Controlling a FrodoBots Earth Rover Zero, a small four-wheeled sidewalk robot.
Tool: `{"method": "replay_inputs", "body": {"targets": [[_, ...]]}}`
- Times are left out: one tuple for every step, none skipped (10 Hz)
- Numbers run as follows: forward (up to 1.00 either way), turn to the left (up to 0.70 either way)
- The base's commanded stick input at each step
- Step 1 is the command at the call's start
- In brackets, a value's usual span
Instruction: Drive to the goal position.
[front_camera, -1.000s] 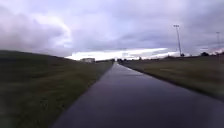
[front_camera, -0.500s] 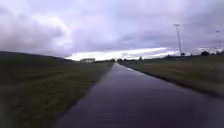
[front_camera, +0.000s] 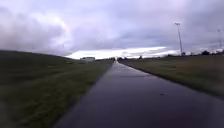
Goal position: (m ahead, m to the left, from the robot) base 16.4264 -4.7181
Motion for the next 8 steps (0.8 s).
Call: {"method": "replay_inputs", "body": {"targets": [[0.7, 0.0], [0.7, 0.0], [0.7, 0.0], [0.7, 0.0], [0.7, 0.0], [0.7, 0.0], [0.7, 0.0], [0.7, 0.0]]}}
